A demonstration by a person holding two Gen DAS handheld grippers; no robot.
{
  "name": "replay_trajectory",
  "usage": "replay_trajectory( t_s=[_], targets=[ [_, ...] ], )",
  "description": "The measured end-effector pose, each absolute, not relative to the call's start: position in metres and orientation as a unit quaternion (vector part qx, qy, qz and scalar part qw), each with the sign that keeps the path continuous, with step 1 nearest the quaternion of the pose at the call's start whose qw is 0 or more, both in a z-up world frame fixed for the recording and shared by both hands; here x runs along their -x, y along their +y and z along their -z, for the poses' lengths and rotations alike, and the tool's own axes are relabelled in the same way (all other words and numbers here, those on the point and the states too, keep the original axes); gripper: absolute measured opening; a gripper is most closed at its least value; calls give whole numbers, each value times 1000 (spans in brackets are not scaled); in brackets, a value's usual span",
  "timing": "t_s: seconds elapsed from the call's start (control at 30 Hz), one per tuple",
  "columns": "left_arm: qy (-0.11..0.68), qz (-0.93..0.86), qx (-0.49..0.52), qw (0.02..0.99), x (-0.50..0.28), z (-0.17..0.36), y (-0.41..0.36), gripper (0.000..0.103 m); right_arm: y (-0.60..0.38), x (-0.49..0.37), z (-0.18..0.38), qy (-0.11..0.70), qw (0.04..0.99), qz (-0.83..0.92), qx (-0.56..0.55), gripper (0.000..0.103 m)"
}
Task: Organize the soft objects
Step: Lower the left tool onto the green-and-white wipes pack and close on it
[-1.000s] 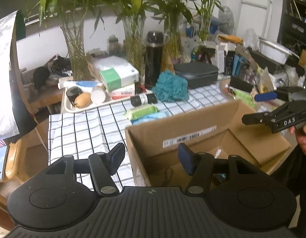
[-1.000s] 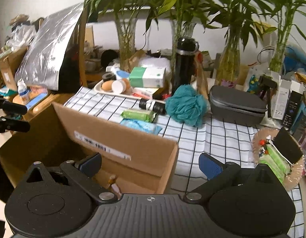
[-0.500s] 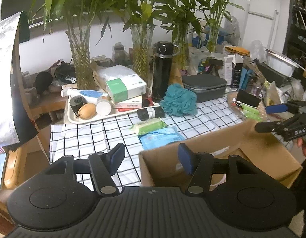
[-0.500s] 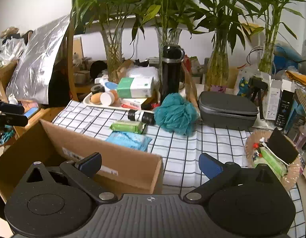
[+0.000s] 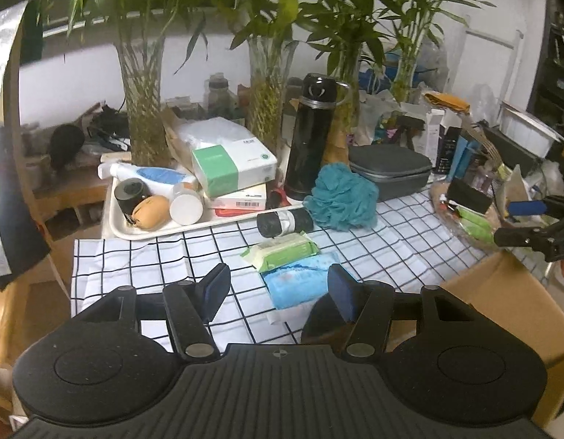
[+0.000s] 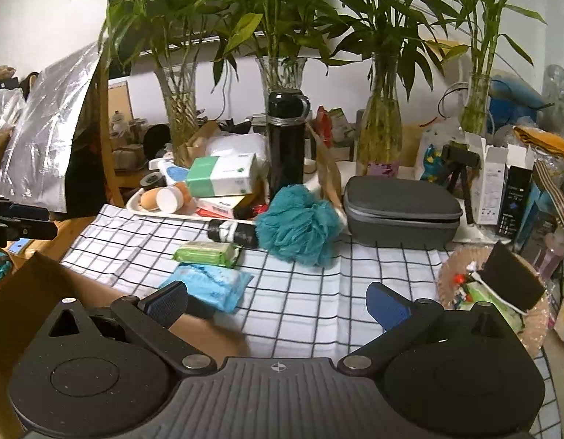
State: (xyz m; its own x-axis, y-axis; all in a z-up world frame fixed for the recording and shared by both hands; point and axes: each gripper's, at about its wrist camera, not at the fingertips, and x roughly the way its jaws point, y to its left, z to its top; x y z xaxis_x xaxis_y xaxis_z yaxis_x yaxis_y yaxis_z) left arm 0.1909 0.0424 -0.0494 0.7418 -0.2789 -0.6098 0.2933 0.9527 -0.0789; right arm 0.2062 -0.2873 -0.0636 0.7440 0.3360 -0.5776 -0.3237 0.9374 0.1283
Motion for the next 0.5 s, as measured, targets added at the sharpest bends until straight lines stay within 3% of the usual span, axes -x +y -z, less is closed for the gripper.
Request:
replay_trajectory(
  t_s=[0.5],
  targets=[
    [335, 178, -55, 924, -248, 78, 39, 58, -288, -257, 79, 331, 927, -178, 2, 103]
  ],
)
